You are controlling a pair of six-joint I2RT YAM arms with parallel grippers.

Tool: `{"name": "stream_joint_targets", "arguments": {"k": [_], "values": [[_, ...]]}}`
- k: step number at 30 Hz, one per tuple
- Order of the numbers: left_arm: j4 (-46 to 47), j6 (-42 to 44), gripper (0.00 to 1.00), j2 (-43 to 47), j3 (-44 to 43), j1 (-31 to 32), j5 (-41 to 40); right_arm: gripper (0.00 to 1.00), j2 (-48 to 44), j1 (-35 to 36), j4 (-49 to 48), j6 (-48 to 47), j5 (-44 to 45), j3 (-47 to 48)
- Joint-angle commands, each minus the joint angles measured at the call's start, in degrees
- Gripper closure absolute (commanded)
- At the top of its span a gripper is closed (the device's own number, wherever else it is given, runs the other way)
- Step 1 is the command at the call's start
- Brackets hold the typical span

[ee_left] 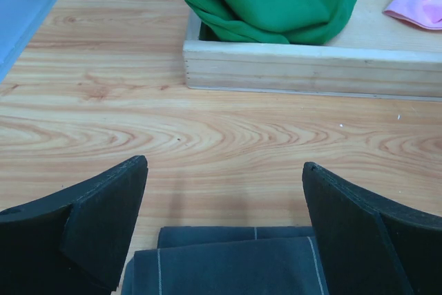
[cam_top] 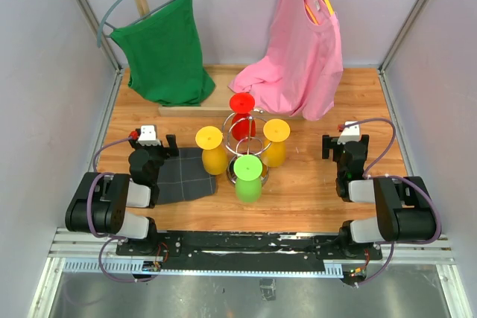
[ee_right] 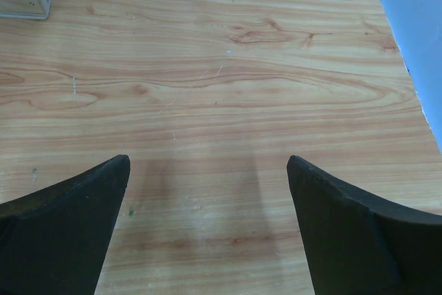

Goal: Take the wine glass off the wine glass rack

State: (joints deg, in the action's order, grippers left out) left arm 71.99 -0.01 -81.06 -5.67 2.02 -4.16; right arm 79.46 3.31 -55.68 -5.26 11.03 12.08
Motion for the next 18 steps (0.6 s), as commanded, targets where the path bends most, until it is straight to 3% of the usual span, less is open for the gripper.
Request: {"name": "stream_joint_targets", "arguments": {"k": [1,12,15,18], "values": [[3.84,0.88,0.01,-0.53,-0.66,0.29,-0.05,0.02,0.43,0.74,-0.93,-0.90,0.53,1.24],[0.86,0.05,0.01,3.29,-0.60,0.26,-1.95,0.02,-0.42,-0.10,-1.04,0.03,1.28,1.36],[-11.81,-1.35,0.01,11.44,-3.63,0.27,-4.17,0.02,-5.71,-0.06,5.13,1.21,5.76,1.94],[-29.84,-2.97,0.01,19.83,-8.53,0.26,-2.67,0.02,-13.10,-0.11,20.62,3.49,10.14,5.35]]}}
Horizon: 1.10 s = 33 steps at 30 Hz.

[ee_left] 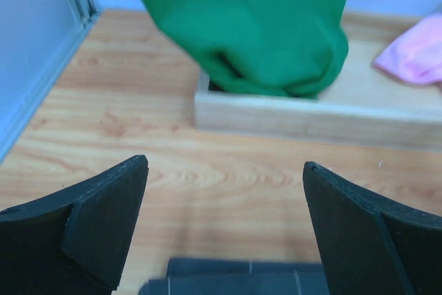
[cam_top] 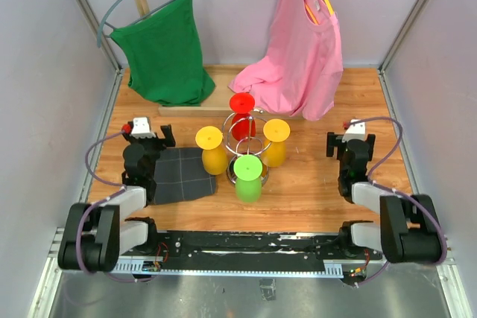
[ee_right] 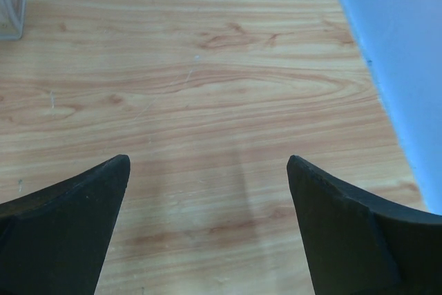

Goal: Take the wine glass off the wine glass rack

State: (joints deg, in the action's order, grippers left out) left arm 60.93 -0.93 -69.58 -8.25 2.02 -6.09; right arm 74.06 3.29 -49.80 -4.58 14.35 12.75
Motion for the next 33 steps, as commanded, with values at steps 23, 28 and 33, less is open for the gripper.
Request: {"name": "stream_joint_targets", "arguments": {"k": [23,28,33], "values": [[-91.37,-10.83,0.01,28.51,-44.96,-2.77,14.58,0.02,-39.34,-1.18,84.90,26.88,-5.10,34.18],[-93.95,-18.58,0.01,23.47,-49.67,-4.23,21.57,0.02,-29.64,-1.18,94.35,31.47,-19.76,49.18],[-94.56,-27.76,0.07,19.81,-51.01,-4.39,30.60,0.02,-27.16,-1.18,99.62,37.91,-33.63,56.89]]}}
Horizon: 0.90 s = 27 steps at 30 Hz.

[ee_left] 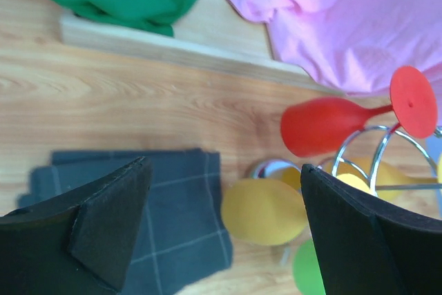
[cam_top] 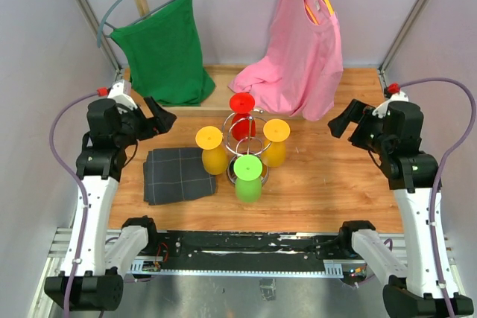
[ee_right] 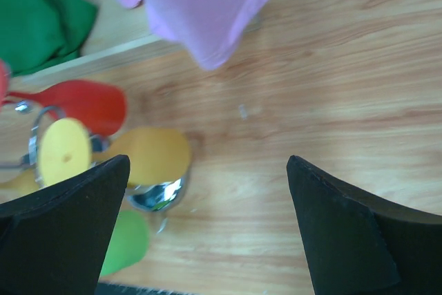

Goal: Take the wine glass off the wine glass rack

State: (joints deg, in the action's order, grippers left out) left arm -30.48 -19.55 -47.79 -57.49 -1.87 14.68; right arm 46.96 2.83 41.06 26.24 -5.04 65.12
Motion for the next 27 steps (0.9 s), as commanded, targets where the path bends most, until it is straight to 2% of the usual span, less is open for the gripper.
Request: {"name": "stream_joint_targets", "arguments": {"k": [1,10,18,24,27], "values": [[-3.34,-11.21,0.08,-2.26,-1.93,-0.58,11.39,0.01,-0.74,-0.72,9.33,8.35,-15.80,4.78],[-8.04,-20.93,0.18,-1.20,-0.60,-0.59,27.39,0.01,-7.79,-0.72,11.86,14.96,-19.28,0.63],[-9.68,-21.07,0.27,0.92,2.58,-0.59,31.41,0.01,-7.61,-0.72,13.50,14.80,-19.94,1.43],[-4.49,-23.18,0.29,-1.47,7.34,-0.59,36.25,0.01,-7.07,-0.72,13.20,15.29,-18.77,2.87],[-2.39,-23.31,0.33,-3.42,7.90,-0.57,36.64,0.00,-8.00,-0.72,13.15,15.66,-17.96,2.55]]}}
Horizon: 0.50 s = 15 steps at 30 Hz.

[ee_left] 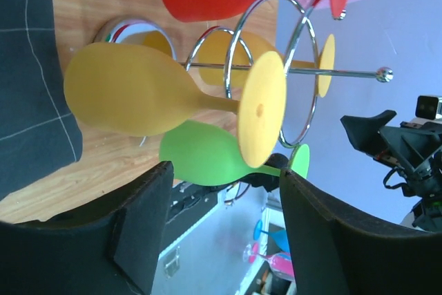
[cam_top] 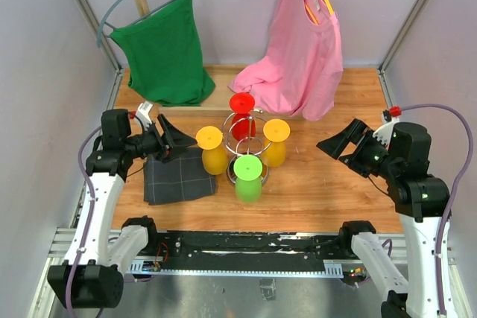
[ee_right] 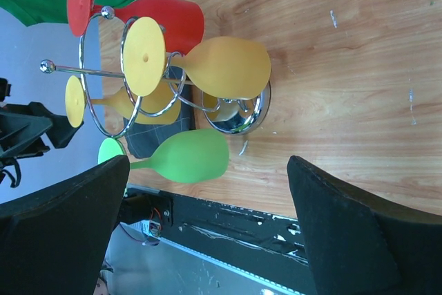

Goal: Take the wine glass off the wine glass rack

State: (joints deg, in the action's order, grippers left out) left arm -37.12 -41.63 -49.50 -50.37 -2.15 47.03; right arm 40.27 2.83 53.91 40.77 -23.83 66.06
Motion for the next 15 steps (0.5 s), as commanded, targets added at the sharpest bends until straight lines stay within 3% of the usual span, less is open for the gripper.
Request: {"name": "stream_joint_targets", "arguments": {"k": [1,7,11,15], "values": [[4.96,-1.57,0.35,-2.50,0.72,-0.26,4.42,0.00,-1.73,-0.72,0.38,1.31,1.07,1.32],[8.74,-4.27,0.39,-4.40,0.44,0.03,6.20,0.00,-2.76,-0.70,0.40,1.84,1.31,0.16],[9.87,-5.48,0.49,-4.53,1.41,0.22,6.84,0.01,-1.90,-0.72,0.33,1.53,1.42,1.18],[10.49,-6.14,0.50,-4.34,2.30,0.47,7.34,0.01,-1.60,-0.72,0.40,1.41,1.59,1.91]]}}
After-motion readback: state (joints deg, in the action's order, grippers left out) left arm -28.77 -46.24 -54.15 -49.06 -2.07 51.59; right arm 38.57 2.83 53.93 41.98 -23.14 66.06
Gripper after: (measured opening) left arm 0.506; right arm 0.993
